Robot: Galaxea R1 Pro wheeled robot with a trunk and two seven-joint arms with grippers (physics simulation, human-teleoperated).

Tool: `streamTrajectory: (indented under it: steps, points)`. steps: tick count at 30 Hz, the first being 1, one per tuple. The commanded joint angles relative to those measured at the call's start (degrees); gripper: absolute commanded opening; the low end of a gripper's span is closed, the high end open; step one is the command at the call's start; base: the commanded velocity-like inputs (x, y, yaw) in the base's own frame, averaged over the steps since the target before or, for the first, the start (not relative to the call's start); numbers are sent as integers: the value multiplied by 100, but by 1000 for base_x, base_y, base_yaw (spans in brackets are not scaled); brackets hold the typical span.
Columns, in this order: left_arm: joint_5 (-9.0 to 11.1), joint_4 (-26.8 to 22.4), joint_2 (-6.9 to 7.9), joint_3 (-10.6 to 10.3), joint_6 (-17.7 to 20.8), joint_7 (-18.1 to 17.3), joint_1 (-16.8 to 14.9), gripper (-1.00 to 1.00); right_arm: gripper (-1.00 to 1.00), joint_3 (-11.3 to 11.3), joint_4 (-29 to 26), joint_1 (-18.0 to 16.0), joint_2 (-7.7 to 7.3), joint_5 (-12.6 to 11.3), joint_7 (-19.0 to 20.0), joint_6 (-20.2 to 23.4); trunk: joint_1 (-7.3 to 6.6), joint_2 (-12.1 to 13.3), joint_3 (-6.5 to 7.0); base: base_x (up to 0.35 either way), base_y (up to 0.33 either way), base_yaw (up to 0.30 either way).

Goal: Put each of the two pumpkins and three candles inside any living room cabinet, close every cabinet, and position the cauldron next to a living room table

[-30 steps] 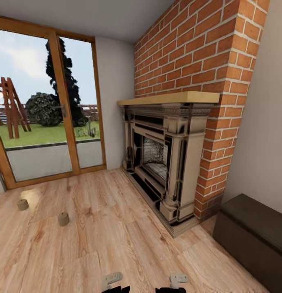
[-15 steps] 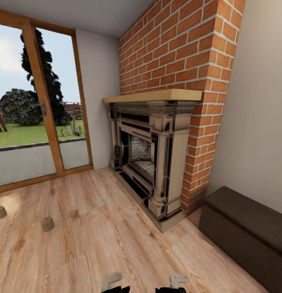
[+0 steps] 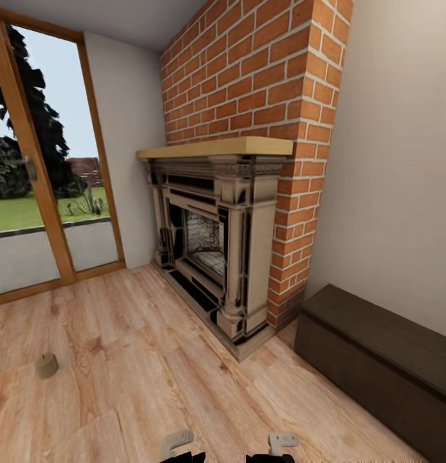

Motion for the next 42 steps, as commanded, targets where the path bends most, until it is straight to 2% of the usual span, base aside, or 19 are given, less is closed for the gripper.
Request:
streamTrajectory:
  steps: [1, 42]
  points:
    - [60, -11, 1, -13, 40, -5, 0, 100, 100, 38, -11, -2, -5, -49, -17, 32, -1, -3, -13, 0, 0, -220]
    - [68, -11, 25, -11, 40, -5, 0, 100, 100, 28, -4, -2, -5, -49, -18, 28, -1, -3, -280, 0, 0, -215]
